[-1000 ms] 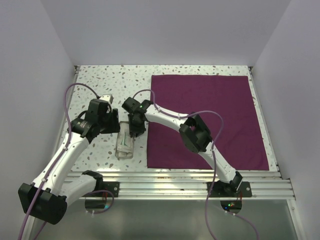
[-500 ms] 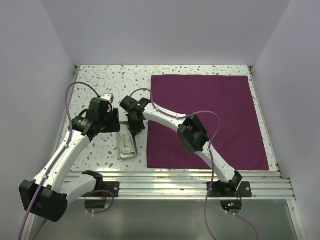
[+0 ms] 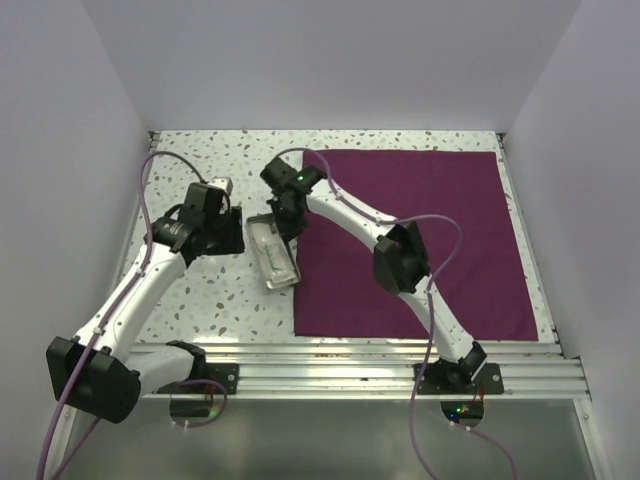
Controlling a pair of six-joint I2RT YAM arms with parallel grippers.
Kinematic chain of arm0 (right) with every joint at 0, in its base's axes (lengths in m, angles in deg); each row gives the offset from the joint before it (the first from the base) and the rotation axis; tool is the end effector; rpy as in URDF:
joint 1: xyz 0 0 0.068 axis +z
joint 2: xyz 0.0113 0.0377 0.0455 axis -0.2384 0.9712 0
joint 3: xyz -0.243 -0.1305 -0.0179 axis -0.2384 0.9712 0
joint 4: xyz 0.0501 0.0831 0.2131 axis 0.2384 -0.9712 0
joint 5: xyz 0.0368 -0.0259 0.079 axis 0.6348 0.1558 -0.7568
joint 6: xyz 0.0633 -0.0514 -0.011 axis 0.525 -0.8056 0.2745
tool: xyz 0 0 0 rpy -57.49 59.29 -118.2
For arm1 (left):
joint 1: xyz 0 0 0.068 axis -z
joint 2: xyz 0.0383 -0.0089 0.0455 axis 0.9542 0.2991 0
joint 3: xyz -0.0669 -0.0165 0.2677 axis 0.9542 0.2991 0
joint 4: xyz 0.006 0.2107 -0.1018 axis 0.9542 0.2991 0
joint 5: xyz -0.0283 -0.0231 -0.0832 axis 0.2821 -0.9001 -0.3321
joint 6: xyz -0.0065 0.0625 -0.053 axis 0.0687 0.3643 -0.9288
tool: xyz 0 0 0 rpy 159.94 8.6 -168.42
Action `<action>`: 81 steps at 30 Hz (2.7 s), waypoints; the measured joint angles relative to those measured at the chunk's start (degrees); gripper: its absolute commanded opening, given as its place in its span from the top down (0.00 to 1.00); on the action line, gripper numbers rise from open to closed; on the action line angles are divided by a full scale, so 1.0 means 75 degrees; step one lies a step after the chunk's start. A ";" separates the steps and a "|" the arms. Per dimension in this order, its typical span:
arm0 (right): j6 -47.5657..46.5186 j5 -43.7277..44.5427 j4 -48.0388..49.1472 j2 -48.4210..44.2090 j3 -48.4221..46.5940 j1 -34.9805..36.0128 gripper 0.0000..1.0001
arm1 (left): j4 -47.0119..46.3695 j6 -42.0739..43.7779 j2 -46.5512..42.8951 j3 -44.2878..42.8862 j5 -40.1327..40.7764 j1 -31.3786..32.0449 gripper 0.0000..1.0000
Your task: Prepare the surgical pack
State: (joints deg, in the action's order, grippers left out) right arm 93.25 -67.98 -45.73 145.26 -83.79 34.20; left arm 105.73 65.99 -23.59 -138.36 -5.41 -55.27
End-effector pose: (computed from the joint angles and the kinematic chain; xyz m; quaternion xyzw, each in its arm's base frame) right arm 0.3371 0.3794 0.1887 -0.1702 0.9637 0.1455 0.1457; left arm 0.2088 -0.0591 0.2759 -0.0467 0.9470 -0.0685 0.3104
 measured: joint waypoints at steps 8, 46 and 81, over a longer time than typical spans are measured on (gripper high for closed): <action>-0.1763 0.0038 -0.0093 -0.0833 0.1309 -0.1775 1.00 | -0.0227 -0.0064 0.0577 -0.0140 -0.0627 0.0000 0.43; -0.5450 0.0070 0.0096 -0.1306 0.3602 -0.5814 0.63 | -0.2087 -0.0041 0.2480 0.0478 -0.3331 0.0000 0.43; -0.2629 0.2259 0.0597 -0.0688 0.1163 -0.2605 0.05 | -0.1542 -0.0210 0.2186 -0.0140 -0.2369 0.0044 0.45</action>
State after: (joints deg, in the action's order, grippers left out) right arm 73.54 -51.04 -41.25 140.10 -75.06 14.66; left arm 94.16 64.42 -7.20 -139.41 -23.18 -54.95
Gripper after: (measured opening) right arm 0.984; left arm 0.553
